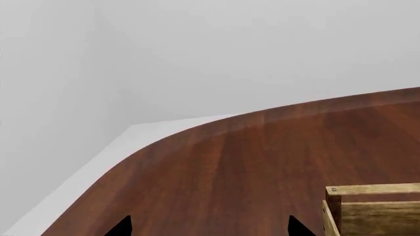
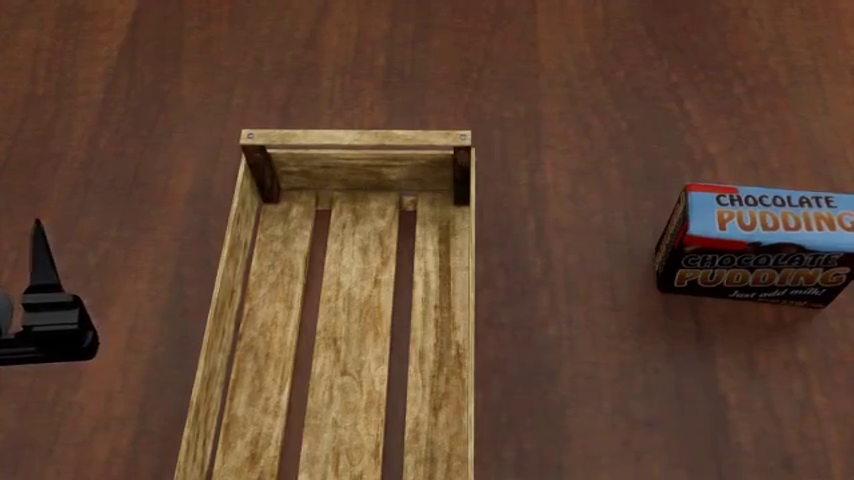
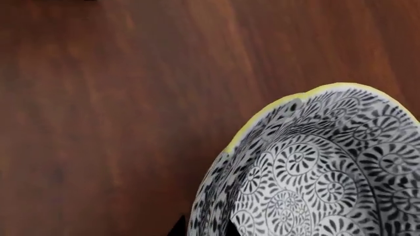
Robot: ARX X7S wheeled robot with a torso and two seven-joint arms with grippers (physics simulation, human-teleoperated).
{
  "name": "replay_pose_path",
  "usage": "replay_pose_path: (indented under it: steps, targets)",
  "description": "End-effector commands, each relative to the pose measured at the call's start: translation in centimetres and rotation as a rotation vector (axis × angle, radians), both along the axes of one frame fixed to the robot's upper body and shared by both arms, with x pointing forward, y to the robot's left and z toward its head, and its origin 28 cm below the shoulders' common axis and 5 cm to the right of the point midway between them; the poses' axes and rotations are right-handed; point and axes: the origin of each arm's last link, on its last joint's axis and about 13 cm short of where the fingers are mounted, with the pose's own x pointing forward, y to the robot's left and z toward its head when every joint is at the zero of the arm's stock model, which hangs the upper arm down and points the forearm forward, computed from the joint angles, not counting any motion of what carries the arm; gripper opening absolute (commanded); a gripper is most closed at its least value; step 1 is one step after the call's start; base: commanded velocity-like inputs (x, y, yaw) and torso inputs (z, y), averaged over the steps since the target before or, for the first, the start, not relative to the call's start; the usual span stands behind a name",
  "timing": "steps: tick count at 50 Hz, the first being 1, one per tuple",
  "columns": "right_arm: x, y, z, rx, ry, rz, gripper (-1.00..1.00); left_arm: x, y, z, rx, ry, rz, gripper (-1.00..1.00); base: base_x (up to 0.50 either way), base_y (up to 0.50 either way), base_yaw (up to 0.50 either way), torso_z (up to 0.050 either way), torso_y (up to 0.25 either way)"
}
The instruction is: Stack the left bowl on the right bowl and place them in the tray.
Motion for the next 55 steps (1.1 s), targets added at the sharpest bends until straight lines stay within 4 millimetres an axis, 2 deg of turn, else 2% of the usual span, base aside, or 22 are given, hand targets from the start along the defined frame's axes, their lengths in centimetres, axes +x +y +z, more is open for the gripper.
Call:
replay_pose_path:
  steps: [1, 16, 31, 55]
  targets:
    - [-1.7, 0.9, 3.6, -0.056, -0.073, 0.041, -1.0, -0.3, 0.2, 0.2, -0.013, -0.007, 0.002, 1.0, 0.0, 0.0, 0.0, 0.0, 0.0]
    - [-1.9, 1.8, 6.3, -0.107, -0.131, 0.07, -1.0, -0.1, 0.2, -0.1, -0.033, -0.008, -0.002, 1.0, 0.0, 0.0, 0.0, 0.0, 0.0]
    - [-0.6, 3.7, 8.7, -0.149, -0.15, 0.145, -1.0, -0.2, 0.6, -0.6, -0.055, -0.005, 0.001, 1.0, 0.0, 0.0, 0.0, 0.0, 0.0]
    - [0.3, 6.5, 11.8, -0.21, -0.175, 0.247, -1.0, -1.3, 0.5, -0.3, -0.072, -0.01, -0.019, 1.0, 0.0, 0.0, 0.0, 0.0, 0.0]
